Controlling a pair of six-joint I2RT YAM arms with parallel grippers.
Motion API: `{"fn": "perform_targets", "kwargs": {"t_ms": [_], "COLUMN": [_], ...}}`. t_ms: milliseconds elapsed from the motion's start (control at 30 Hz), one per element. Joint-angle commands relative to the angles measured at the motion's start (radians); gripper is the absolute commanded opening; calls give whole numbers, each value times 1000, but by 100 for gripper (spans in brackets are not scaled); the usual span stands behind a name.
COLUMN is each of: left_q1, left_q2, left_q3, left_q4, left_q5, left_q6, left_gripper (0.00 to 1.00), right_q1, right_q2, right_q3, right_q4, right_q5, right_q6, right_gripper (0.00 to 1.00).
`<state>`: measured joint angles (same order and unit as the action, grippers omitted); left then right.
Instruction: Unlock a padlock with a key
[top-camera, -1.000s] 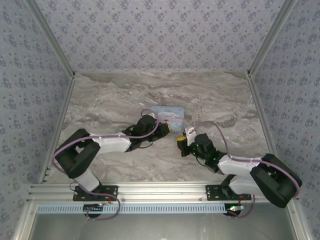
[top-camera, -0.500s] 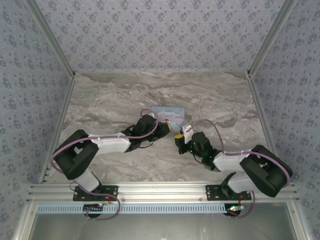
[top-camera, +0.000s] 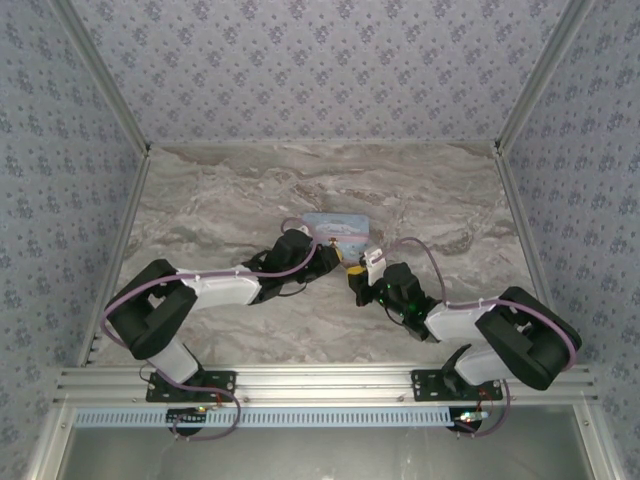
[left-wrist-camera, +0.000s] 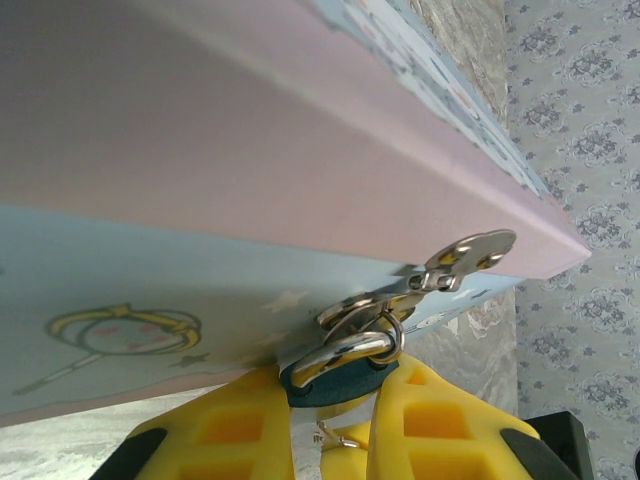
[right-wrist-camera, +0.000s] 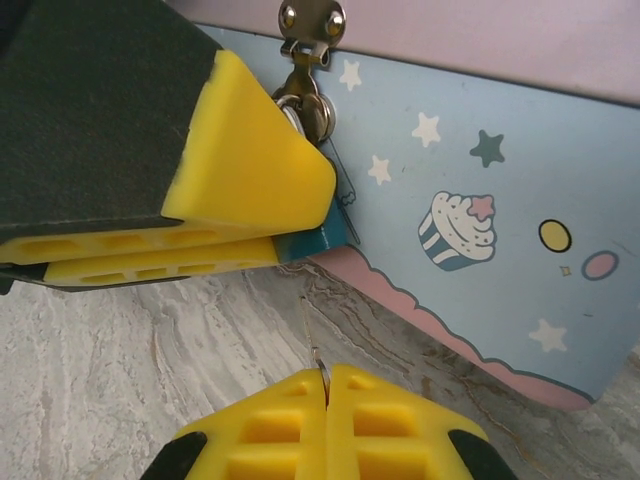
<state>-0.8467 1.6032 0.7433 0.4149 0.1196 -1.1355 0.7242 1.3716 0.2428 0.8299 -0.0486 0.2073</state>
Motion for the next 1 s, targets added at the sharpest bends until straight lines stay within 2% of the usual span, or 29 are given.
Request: {"fn": "perform_targets", "kwargs": {"t_ms": [0, 633, 833, 967], "left_q1": [-7, -7, -7, -7], "left_q2": [-55, -81, -135, -168], "left_q3": [6, -4, -9, 45], "left_q4": [55, 13, -49, -198], "left_q5": [-7, -41, -87, -138], "left_q6": [1, 27, 85, 231], "left_gripper": [16, 17, 33, 51], "right_q1": [-7, -49, -83, -123], "right_q2": [15, 4, -39, -139], "right_q3": [24, 9, 13, -3], "right_q4": [47, 44, -4, -94], "right_q5": [-13, -15, -50, -34], "right_q6": [-25, -19, -5, 18], "right_gripper": [0, 0, 0, 0]}}
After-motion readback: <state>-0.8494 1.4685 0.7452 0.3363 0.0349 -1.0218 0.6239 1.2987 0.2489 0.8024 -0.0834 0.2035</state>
